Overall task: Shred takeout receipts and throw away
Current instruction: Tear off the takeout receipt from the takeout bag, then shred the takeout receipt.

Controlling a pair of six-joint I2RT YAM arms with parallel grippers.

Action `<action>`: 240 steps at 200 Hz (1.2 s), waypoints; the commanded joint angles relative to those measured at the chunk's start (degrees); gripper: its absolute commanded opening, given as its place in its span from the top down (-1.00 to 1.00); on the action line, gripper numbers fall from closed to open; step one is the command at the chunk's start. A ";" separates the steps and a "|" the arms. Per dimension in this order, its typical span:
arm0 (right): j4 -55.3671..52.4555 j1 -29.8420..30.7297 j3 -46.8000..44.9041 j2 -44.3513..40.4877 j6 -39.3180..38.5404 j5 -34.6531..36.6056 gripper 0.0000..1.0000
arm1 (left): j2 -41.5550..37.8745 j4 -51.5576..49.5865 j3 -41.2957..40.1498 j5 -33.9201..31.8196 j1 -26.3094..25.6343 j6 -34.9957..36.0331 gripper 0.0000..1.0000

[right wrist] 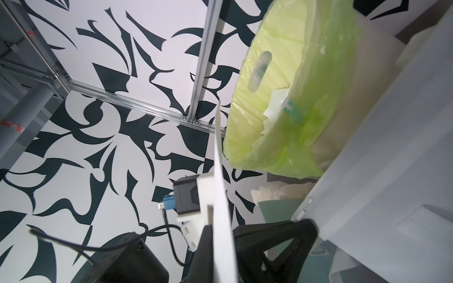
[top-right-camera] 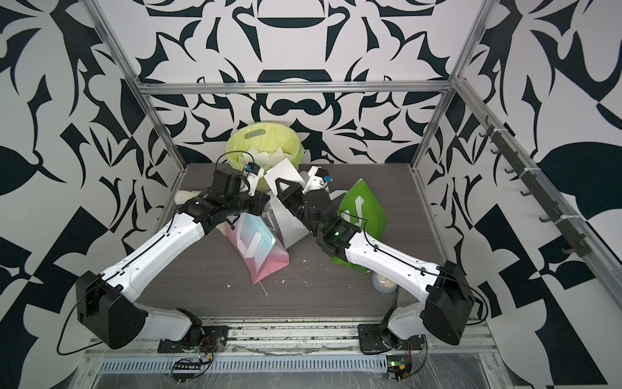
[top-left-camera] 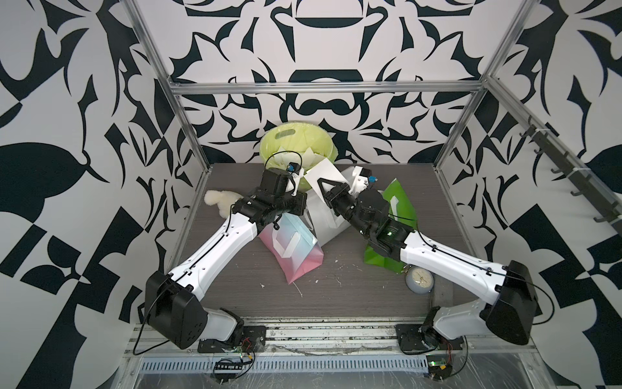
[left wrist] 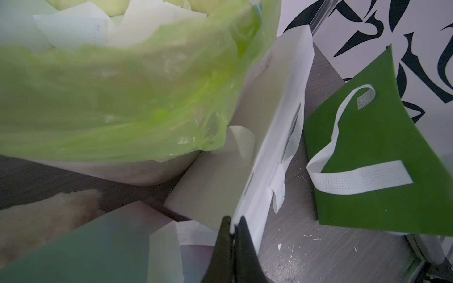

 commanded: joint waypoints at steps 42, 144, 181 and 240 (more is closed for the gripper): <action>-0.57 -0.34 -3.48 -9.06 -11.83 3.23 1.00 | -3.82 -6.35 2.65 0.99 0.16 -0.76 0.41; -8.39 -0.35 -12.05 -29.16 -59.40 -21.16 1.00 | -23.97 5.74 -1.28 23.36 -0.11 6.27 -0.40; -8.25 -0.33 -13.31 -30.92 -63.06 -28.44 1.00 | -24.95 13.21 -2.00 31.47 -0.78 2.24 -0.51; -5.73 -0.21 -12.83 -28.73 -62.97 -31.29 1.00 | -20.64 17.14 0.16 33.91 -5.10 0.89 -0.45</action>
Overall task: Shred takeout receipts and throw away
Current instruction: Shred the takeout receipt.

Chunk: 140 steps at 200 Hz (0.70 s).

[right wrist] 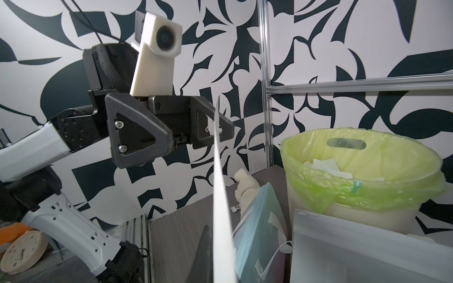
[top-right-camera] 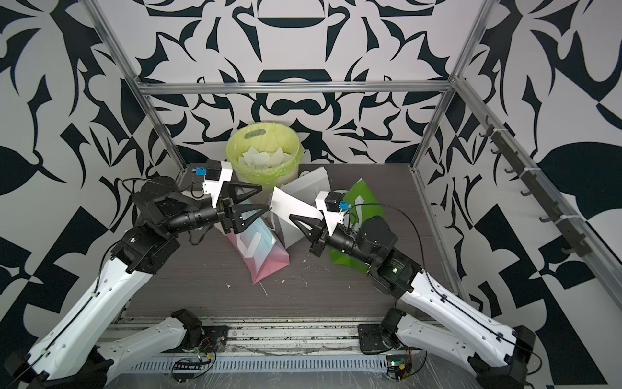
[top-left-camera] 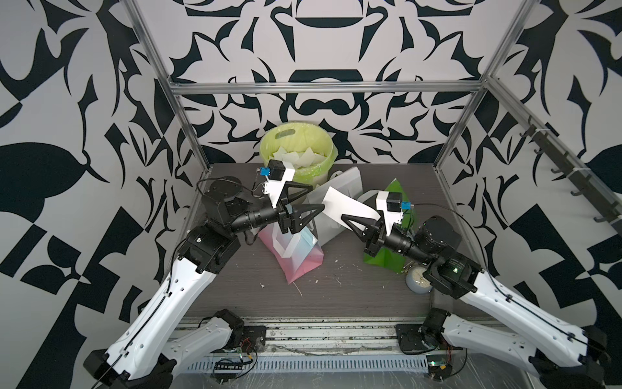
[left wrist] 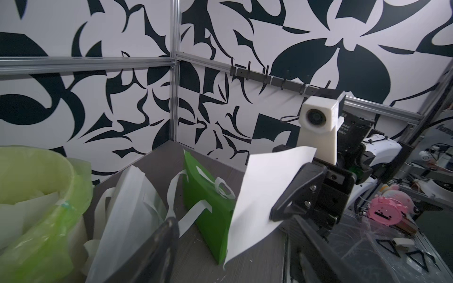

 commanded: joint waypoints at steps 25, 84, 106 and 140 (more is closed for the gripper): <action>4.70 0.19 0.96 1.11 -1.51 -4.06 1.00 | 3.39 5.45 1.93 3.55 -3.30 -0.84 -0.44; 5.42 0.35 0.73 1.29 -1.60 -4.12 1.00 | 5.49 8.23 2.52 6.77 -5.49 -1.70 -0.26; 5.93 0.40 0.40 1.25 -1.44 -3.92 1.00 | 5.52 12.61 1.13 8.14 -5.58 -4.92 -0.14; 6.48 0.45 0.06 0.99 -1.41 -3.92 1.00 | 5.79 15.79 0.28 8.74 -5.78 -7.37 -0.04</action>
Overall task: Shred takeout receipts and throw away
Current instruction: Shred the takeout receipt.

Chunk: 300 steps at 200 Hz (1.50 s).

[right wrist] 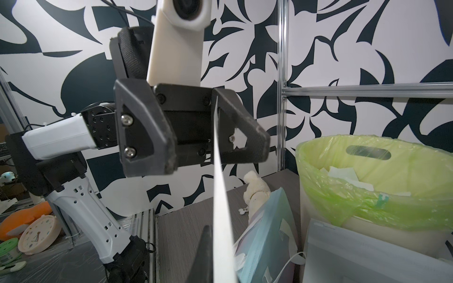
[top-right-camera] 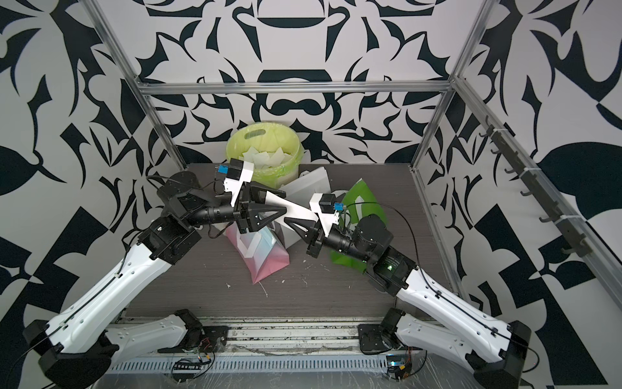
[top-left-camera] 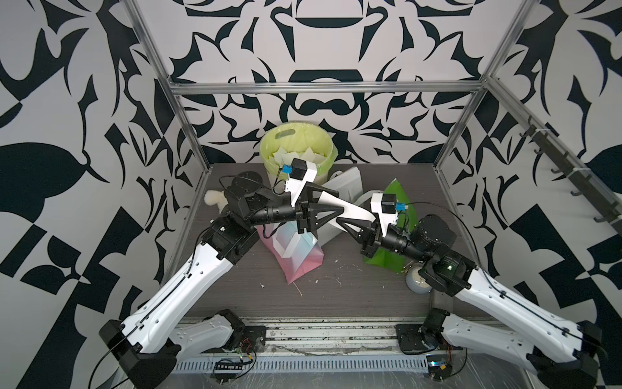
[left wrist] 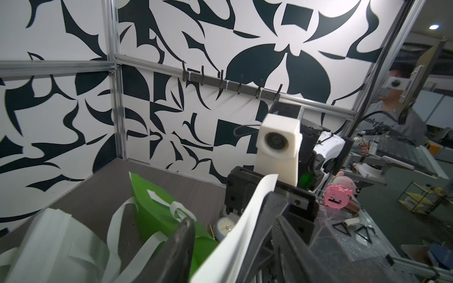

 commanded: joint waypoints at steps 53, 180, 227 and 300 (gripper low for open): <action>4.09 0.60 -0.23 -0.97 -0.23 -0.39 1.00 | 0.69 5.07 -0.76 2.45 -0.98 -2.99 0.27; -4.20 1.04 3.04 -2.39 -2.93 6.90 0.56 | -0.61 -4.46 0.26 -1.46 -1.52 5.19 1.00; -17.23 1.02 6.46 -5.53 -12.96 13.68 0.26 | -2.07 -17.79 2.84 -12.70 -1.69 18.78 1.00; -28.15 1.04 16.20 -1.27 -23.22 9.61 0.24 | 0.72 -24.90 8.03 -10.85 -3.27 24.57 1.00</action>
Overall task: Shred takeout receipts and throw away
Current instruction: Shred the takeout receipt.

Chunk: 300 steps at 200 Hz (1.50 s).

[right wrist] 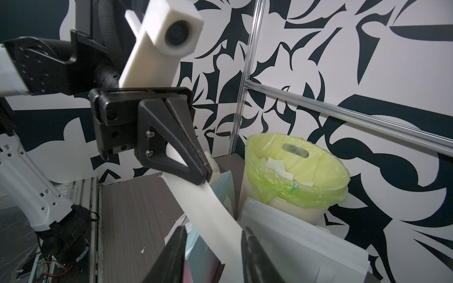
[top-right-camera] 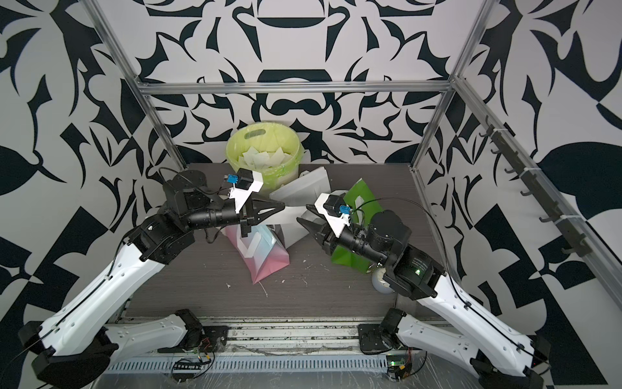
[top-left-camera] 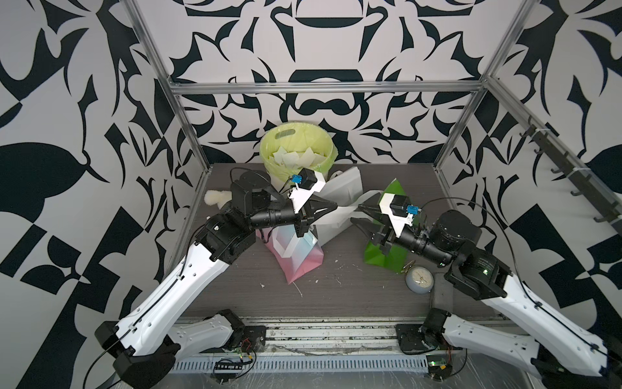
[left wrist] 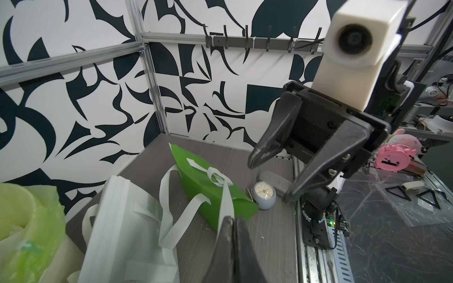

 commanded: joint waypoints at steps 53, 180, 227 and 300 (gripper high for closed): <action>-2.31 0.22 4.59 2.99 -7.42 -2.71 0.42 | 1.00 -3.60 2.97 2.79 -1.60 4.03 1.00; -4.16 0.20 5.62 4.86 -9.66 -5.62 0.22 | 3.18 -9.16 5.85 4.52 -1.99 6.79 1.00; -5.49 0.20 6.08 5.98 -9.21 -6.58 0.57 | 2.92 -9.38 5.53 3.57 -2.04 7.51 1.00; -6.23 0.28 7.44 7.19 -9.28 -4.80 0.81 | 2.53 -9.55 5.40 0.04 -2.65 7.23 1.00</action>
